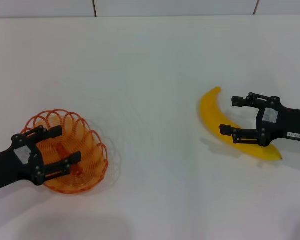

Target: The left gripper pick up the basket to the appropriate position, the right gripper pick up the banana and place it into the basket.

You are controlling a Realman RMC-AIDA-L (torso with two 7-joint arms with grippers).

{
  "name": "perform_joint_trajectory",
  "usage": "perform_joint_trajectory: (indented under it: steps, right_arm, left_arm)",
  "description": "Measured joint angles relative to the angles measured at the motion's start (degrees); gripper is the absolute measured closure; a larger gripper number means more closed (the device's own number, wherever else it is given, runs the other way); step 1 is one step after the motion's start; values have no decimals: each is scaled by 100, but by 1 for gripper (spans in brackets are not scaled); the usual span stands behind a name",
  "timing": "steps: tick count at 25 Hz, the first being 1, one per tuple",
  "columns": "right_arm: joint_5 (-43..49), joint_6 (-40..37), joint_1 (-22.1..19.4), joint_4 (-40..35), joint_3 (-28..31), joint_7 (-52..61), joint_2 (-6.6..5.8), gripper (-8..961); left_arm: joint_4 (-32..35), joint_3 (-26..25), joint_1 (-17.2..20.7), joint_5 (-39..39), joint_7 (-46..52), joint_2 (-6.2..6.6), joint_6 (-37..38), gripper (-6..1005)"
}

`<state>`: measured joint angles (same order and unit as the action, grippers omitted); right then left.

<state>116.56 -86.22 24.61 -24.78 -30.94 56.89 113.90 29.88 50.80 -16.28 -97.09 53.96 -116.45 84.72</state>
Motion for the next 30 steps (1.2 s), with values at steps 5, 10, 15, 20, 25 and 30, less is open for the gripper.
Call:
perform_joint_trajectory:
  steps: [5,10,15,20,25,30]
  right_arm:
    - [-3,1,0,0,0,-2,0,72]
    - [-3,1,0,0,0,-3,0,74]
    - [-10,1,0,0,0,-3,0,75]
    - [-17,0,9,0,0,2,-6,77]
    - [-20,0,24,0,0,23,-18,79]
    - [-20,0,47,-6,0,35,-33,81]
  left_arm:
    - [0,0,-8,6,0,0,0,166]
    - [10,-9,-3,9,0,0,0,167]
    - [24,-465,-29,67,149,-2,64,166]
    - [489,-1085,-218,44,1694,40,-54,167]
    - [1857,-1165,-514,-1079,3462,105,-221,168]
    - [3256,-1098,-952,-2721,3764,0,33,170]
